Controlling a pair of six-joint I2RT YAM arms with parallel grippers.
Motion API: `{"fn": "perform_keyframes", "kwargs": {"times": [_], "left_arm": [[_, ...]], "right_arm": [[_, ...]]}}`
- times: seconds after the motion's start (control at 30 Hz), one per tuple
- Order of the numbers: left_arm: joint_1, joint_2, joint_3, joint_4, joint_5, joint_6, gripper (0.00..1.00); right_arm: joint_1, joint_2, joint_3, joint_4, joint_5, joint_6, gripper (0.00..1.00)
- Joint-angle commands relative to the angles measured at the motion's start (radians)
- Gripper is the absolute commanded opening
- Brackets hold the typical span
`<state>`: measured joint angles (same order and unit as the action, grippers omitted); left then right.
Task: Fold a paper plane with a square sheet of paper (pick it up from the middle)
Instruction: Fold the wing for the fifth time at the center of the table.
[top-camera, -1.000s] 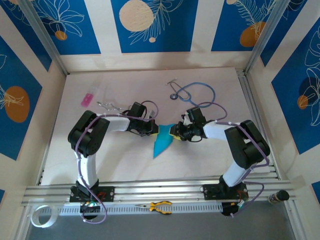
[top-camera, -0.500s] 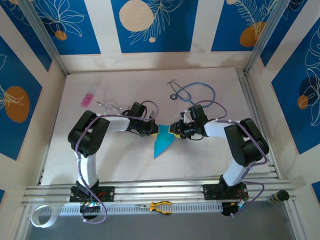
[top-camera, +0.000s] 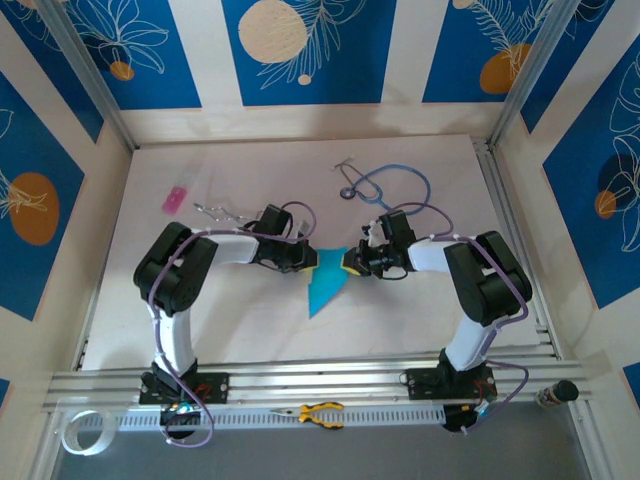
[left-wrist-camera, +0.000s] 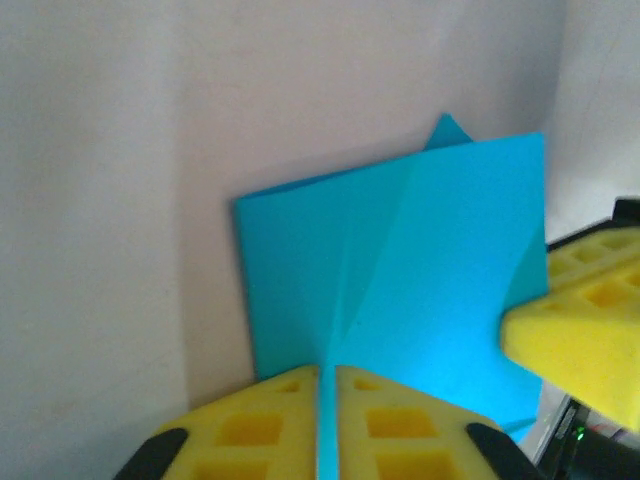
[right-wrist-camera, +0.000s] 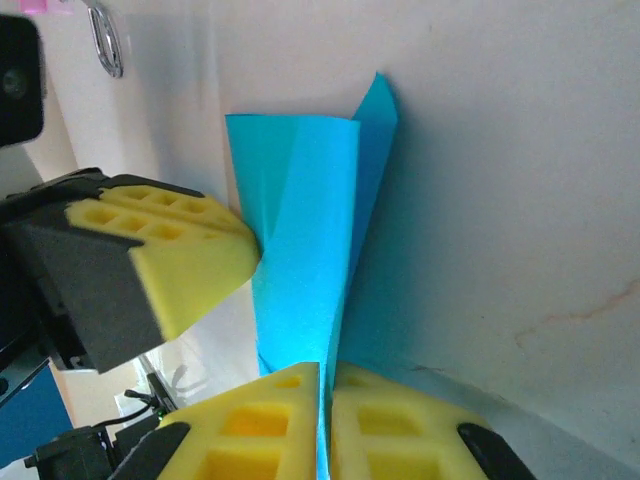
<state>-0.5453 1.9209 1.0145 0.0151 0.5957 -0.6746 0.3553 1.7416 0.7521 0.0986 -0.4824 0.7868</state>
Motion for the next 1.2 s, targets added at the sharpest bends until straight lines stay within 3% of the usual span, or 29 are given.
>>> {"fn": "perform_keyframes", "kwargs": {"times": [0.0, 0.2, 0.6, 0.77, 1.17], "left_arm": [[0.002, -0.098, -0.021, 0.033, 0.022, 0.002, 0.21], [-0.006, -0.145, -0.049, 0.031, 0.044, -0.014, 0.21], [-0.052, -0.034, -0.051, 0.014, 0.029, -0.023, 0.09], [-0.053, -0.003, -0.055, -0.024, -0.012, 0.004, 0.06], [-0.053, 0.02, -0.08, 0.001, 0.014, 0.035, 0.02]], "right_arm": [[-0.006, 0.011, 0.004, 0.004, 0.001, 0.036, 0.09], [0.0, -0.006, -0.041, 0.056, 0.071, 0.158, 0.09], [0.045, -0.083, -0.061, -0.011, 0.16, 0.243, 0.1], [0.046, -0.089, -0.072, 0.019, 0.132, 0.218, 0.12], [0.029, -0.041, -0.041, 0.056, 0.051, 0.151, 0.23]]}}
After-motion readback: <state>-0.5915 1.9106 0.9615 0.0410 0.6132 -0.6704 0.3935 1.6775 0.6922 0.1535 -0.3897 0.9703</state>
